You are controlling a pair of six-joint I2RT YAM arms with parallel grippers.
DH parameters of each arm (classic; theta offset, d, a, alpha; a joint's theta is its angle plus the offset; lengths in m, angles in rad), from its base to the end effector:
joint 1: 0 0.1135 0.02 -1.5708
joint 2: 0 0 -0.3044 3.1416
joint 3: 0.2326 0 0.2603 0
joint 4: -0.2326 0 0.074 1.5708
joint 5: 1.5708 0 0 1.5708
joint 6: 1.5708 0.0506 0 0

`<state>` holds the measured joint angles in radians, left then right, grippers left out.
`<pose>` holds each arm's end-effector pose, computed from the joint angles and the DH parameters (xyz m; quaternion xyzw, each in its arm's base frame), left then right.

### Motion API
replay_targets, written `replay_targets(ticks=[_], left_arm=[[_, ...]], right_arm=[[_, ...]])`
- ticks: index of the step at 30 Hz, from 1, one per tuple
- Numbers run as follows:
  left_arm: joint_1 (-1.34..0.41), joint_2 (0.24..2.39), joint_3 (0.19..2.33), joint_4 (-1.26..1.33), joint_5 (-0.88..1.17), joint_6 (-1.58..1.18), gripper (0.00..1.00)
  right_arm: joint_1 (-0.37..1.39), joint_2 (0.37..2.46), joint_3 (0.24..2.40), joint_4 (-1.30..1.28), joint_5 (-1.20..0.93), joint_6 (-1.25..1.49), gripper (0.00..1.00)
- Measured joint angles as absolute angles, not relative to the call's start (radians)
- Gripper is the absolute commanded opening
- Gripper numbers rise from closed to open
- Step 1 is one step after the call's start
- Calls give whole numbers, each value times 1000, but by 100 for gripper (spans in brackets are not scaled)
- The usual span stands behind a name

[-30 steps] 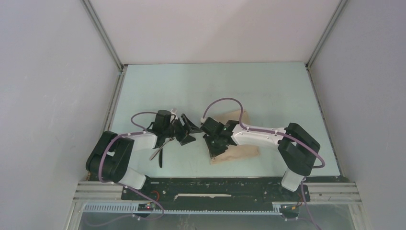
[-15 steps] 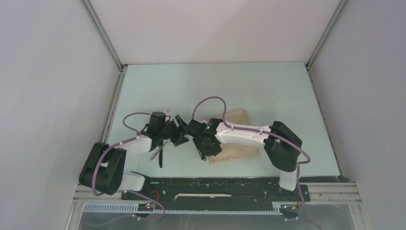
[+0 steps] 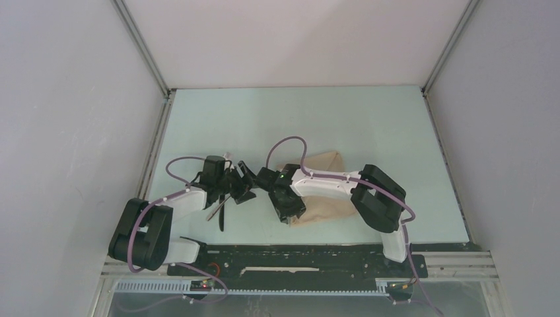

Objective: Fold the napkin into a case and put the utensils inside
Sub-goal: Pick up the upper triangle-folded napkin from the center of the board.

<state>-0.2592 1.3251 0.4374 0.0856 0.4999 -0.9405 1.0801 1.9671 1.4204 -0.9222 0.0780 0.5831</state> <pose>0.2206 -0.0836 0.1651 -0.2127 0.8776 -0.3944 0.1704 0.1909 0.3489 0.1901 -0.2435 0.9678 0.0114 0.0631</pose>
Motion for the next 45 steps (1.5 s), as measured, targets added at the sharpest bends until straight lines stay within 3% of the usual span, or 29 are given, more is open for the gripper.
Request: replay_targets(ticks=[6, 12, 20, 34, 39, 42, 45], left_arm=[[-259, 1325, 437, 86, 500, -941, 77], [-259, 1325, 437, 86, 500, -941, 77], [-258, 1325, 406, 96, 505, -941, 77], [-285, 1549, 363, 502, 657, -1161, 80], [-324, 1725, 361, 859, 676, -1330, 100], [-344, 1819, 360, 1093, 658, -1422, 100], [-359, 1834, 339, 1164, 607, -1451, 98]], right_arm=[[1073, 2012, 1423, -904, 75, 577, 51], [1067, 2014, 1423, -908, 78, 574, 40], [1065, 2014, 1423, -928, 122, 574, 0], [1015, 1840, 1264, -770, 30, 525, 0], [994, 1783, 1248, -738, -13, 516, 0], [983, 1771, 1234, -710, -31, 511, 0], [975, 1764, 1216, -694, -46, 503, 0]])
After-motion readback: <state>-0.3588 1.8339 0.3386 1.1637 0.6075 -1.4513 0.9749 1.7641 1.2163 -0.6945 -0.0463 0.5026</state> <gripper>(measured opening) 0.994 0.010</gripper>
